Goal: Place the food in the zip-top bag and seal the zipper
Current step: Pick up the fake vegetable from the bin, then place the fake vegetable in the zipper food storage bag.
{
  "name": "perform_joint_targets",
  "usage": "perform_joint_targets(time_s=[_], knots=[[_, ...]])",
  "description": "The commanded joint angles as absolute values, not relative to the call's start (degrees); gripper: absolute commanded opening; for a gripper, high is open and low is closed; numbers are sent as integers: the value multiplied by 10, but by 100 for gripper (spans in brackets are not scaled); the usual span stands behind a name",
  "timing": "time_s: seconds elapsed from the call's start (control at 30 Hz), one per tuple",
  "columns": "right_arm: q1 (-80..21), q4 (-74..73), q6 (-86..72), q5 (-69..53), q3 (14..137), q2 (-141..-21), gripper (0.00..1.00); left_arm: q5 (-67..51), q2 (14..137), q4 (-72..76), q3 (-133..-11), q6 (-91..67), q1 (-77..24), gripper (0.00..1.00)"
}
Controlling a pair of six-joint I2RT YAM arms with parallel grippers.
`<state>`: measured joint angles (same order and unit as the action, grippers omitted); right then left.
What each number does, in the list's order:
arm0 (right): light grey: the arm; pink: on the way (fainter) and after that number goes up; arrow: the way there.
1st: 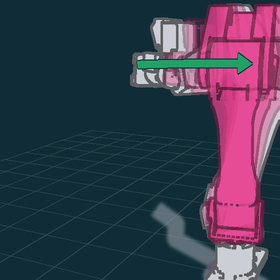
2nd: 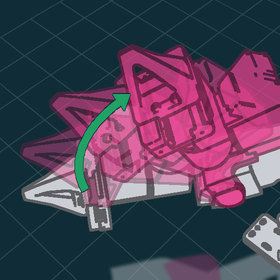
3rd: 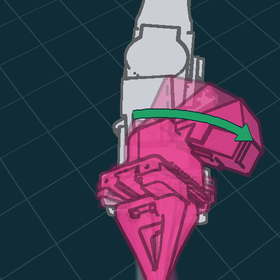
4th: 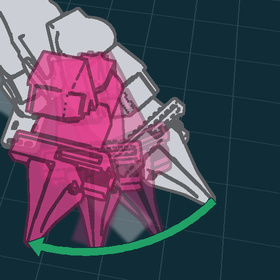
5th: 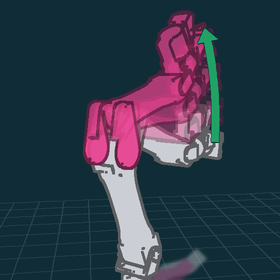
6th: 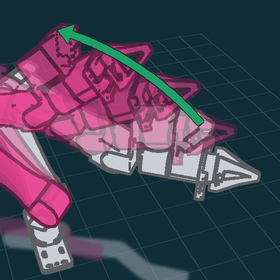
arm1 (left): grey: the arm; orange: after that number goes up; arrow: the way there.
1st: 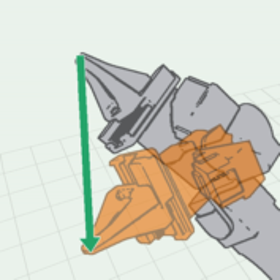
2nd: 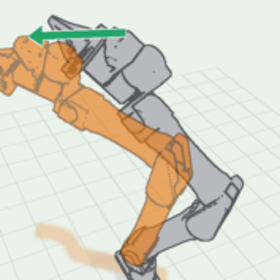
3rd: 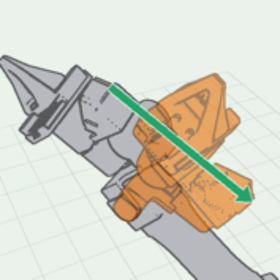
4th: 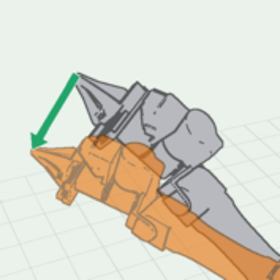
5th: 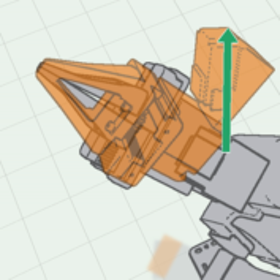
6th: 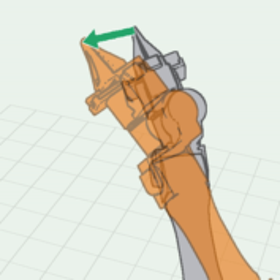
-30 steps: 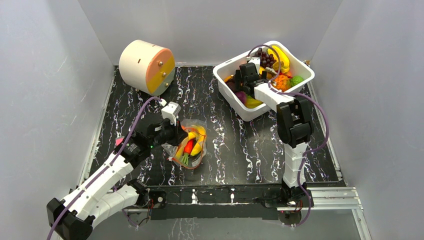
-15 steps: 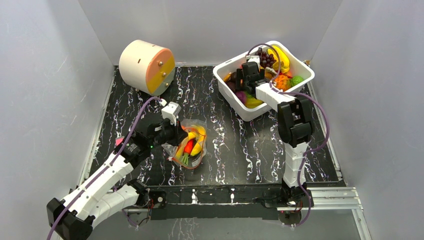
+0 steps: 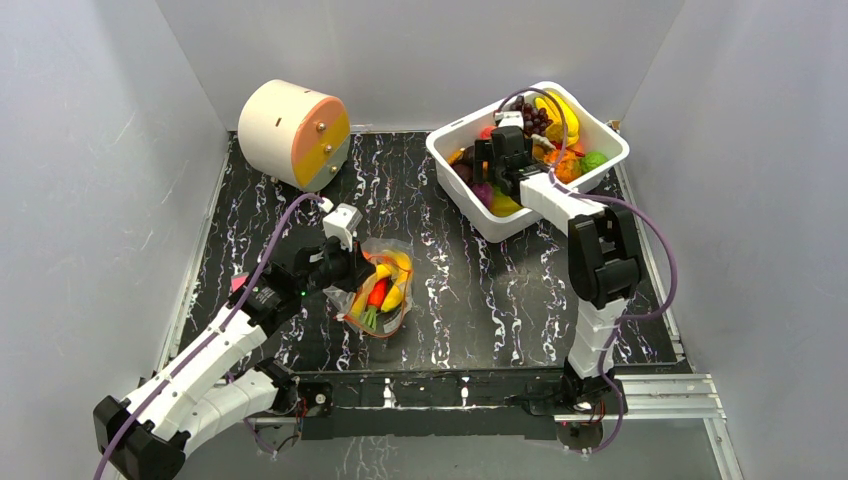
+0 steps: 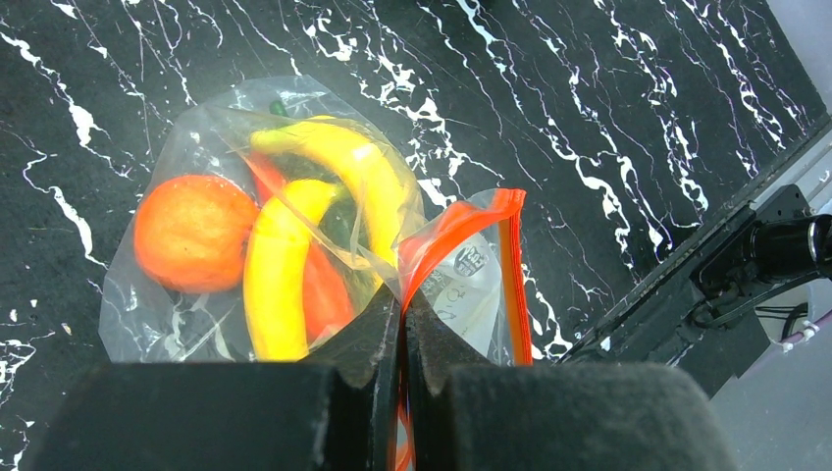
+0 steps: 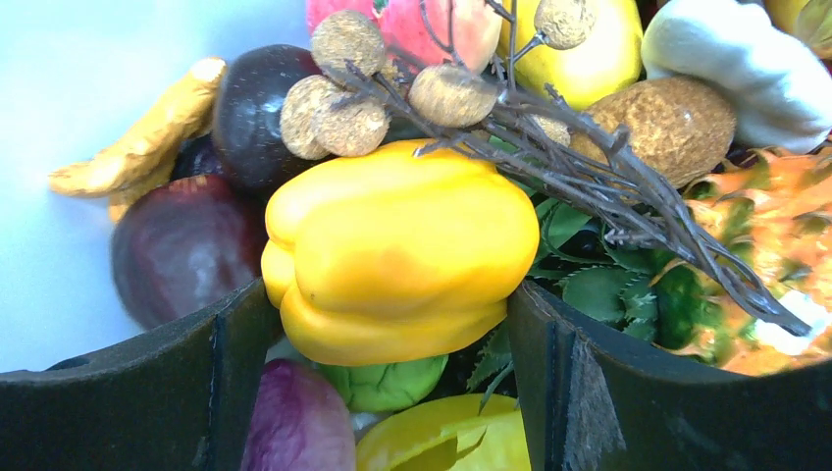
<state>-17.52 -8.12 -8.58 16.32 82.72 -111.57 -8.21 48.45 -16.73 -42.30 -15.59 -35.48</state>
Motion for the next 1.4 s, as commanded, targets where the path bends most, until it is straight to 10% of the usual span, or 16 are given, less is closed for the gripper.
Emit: perform_joint_targets(time_s=[0.0,1.37], knots=[[-176,-33,-73,143,812,-1054,48,-73,473,-162,-422,-154,-357,0],[-405,0,-69,-272,504,-565,47,-38,578,-186,-552,-294,-357,0]])
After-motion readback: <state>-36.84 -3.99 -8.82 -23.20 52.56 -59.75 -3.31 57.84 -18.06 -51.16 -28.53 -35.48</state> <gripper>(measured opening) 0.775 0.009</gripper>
